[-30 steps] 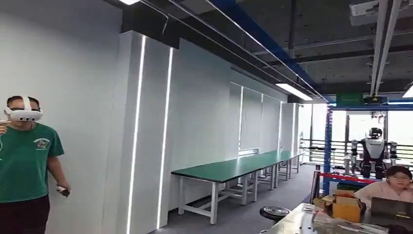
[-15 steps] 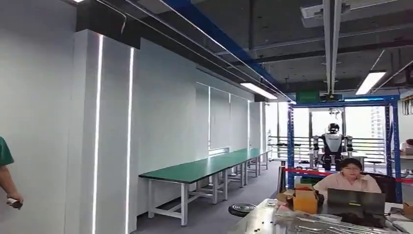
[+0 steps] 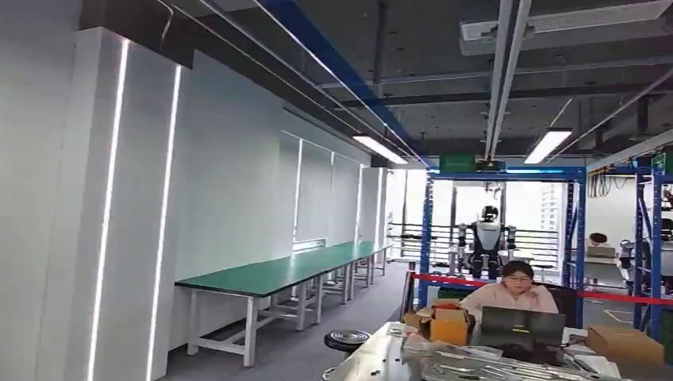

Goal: Take the parts from the cabinet and place them on the table.

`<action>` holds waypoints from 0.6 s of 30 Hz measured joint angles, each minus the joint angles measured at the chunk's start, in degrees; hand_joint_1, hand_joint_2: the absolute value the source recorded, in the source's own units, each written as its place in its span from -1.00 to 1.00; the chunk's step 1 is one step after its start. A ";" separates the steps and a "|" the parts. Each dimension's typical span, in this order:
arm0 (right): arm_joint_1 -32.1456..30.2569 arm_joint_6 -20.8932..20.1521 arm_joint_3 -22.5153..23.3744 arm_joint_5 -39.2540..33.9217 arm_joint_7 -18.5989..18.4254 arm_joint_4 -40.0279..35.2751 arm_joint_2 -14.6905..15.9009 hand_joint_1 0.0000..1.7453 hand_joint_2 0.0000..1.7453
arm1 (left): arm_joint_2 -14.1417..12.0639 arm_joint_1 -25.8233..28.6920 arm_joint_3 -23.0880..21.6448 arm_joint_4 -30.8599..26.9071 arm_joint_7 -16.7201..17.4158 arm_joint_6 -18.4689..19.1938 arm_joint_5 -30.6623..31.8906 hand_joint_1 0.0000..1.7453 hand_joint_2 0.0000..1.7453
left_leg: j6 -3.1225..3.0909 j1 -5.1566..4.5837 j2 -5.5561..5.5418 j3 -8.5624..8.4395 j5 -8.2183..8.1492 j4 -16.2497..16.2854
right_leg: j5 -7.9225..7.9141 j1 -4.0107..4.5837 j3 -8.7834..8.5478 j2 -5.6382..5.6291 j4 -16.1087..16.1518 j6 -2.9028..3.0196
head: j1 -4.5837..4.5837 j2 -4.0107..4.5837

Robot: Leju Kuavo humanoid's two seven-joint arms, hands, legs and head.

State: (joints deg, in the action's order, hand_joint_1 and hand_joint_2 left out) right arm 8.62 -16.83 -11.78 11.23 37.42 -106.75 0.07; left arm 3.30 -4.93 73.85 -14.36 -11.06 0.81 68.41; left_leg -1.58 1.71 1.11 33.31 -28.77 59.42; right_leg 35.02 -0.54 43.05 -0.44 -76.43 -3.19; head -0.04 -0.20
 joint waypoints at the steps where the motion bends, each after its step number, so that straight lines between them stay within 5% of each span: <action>1: 0.01 0.00 0.13 -0.02 0.00 0.04 0.00 1.00 1.00 | 0.00 -0.02 0.00 0.00 0.00 0.00 0.00 -1.00 1.00 | 0.04 0.00 0.44 -0.21 -0.17 0.00 | -1.65 -0.02 -0.82 0.16 1.88 -0.09 | -0.02 0.00; 3: 0.09 0.00 0.17 -0.02 0.02 0.00 0.00 1.00 1.00 | 0.00 -0.13 0.00 0.02 0.00 0.00 0.00 -1.00 1.00 | 0.33 0.00 1.26 -0.98 -0.63 -0.04 | -7.29 0.04 -6.04 0.91 12.46 0.29 | -0.02 0.00; 4: 0.11 0.00 0.24 -0.02 0.02 -0.07 0.00 1.00 1.00 | 0.00 -0.16 0.00 0.00 -0.02 0.00 0.00 -1.00 1.00 | 0.58 -0.05 1.55 -1.32 -0.86 -0.12 | -8.86 0.30 -8.50 2.73 17.52 0.72 | 0.00 0.00; 5: 0.21 0.00 0.33 -0.04 0.00 -0.07 0.00 1.00 1.00 | 0.00 -0.19 0.00 0.00 -0.02 0.00 0.00 -1.00 1.00 | 0.93 -0.41 1.78 -1.41 -1.07 -0.07 | -7.94 0.89 -8.96 3.48 18.17 1.05 | 0.00 0.00; 9: 0.10 -0.02 0.57 -0.09 0.09 -0.26 0.00 1.00 1.00 | 0.00 -0.30 0.00 0.00 -0.07 0.02 0.04 -1.00 1.00 | 2.33 -0.32 3.38 -2.48 -1.25 -1.07 | -8.31 0.93 -8.97 1.31 18.83 2.39 | 0.00 0.00; 10: 0.02 -0.02 0.57 -0.09 0.11 -0.44 -0.02 1.00 1.00 | -0.02 -0.46 0.00 0.00 -0.13 0.04 0.09 -1.00 1.00 | 2.49 -0.15 2.34 -2.53 -1.95 -0.64 | -8.59 0.44 -9.52 1.14 19.41 2.73 | -0.02 -0.02; 12: 0.35 -0.07 0.59 -0.13 0.26 -0.42 -0.07 1.00 1.00 | -0.02 -0.50 0.00 0.02 -0.13 0.17 0.09 -1.00 1.00 | 2.46 -0.22 -0.09 0.55 -5.64 5.80 | -8.62 0.42 -9.68 0.53 19.62 3.31 | 0.00 0.00; 14: 0.15 -0.11 0.63 -0.13 0.26 -0.37 -0.11 1.00 1.00 | -0.02 -0.19 0.00 0.02 -0.09 0.17 0.11 -1.00 1.00 | 2.62 -0.29 -0.62 5.50 -9.20 15.21 | -8.50 0.58 -9.68 -0.51 19.57 3.49 | 0.00 0.00; 15: 0.01 -0.15 0.63 -0.09 0.26 -0.35 -0.11 1.00 1.00 | -0.02 0.03 0.00 0.02 -0.09 0.17 0.11 -1.00 1.00 | 2.62 -0.31 -0.71 6.87 -8.98 17.29 | -8.45 0.61 -9.78 -1.17 19.54 3.55 | 0.00 0.00; 16: -0.02 -0.15 0.63 -0.09 0.26 -0.31 -0.13 1.00 1.00 | -0.02 0.09 0.00 0.02 -0.09 0.17 0.11 -1.00 1.00 | 2.59 -0.30 -0.73 6.67 -7.40 16.10 | -8.36 0.61 -9.90 -1.83 19.51 3.54 | 0.00 0.00; 18: 0.05 -0.15 0.63 -0.11 0.26 -0.31 -0.13 1.00 1.00 | -0.04 -0.02 0.00 0.02 -0.09 0.17 0.11 -1.00 1.00 | 2.40 -0.22 -1.07 3.31 -1.53 7.35 | -8.02 0.59 -10.21 -3.07 19.18 3.29 | 0.00 0.00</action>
State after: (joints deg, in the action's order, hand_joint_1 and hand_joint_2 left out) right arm 8.66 -16.98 -11.15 11.13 37.68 -107.06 -0.07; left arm 3.26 -4.95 73.85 -14.34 -11.15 0.98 68.52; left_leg 0.81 1.50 0.04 36.62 -30.31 66.77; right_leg 27.00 0.05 32.84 -3.50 -57.25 0.10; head -0.04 -0.20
